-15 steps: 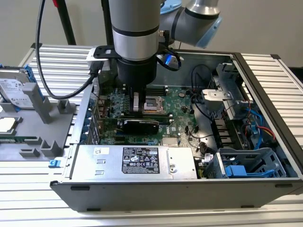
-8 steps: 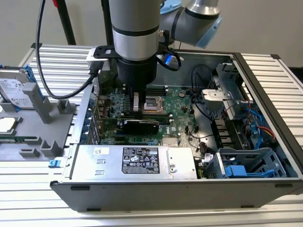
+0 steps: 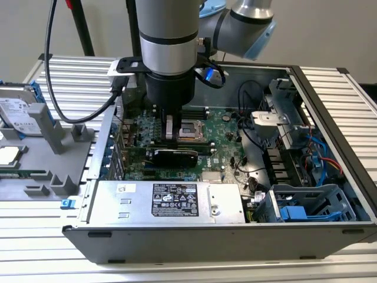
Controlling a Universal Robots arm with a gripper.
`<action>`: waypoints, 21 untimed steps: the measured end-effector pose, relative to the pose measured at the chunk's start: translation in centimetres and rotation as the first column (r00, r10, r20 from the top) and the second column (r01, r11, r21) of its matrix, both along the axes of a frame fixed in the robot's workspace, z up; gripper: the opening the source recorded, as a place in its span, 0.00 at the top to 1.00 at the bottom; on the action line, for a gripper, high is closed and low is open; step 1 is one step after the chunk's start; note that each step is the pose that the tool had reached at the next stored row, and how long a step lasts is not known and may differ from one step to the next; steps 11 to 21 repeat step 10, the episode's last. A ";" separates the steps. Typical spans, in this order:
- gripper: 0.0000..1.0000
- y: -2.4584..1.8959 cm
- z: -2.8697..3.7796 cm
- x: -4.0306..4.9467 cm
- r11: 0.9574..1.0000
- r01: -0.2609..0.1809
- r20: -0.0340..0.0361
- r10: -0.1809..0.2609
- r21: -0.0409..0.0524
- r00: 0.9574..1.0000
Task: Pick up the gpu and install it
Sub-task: 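Press down on the gpu until it lock into place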
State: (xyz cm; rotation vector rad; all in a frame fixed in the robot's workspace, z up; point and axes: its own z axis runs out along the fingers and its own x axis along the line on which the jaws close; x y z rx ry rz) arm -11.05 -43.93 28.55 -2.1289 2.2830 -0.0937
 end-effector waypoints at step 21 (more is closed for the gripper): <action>1.00 0.00 0.00 0.00 1.000 0.000 0.000 0.000 -0.011 1.000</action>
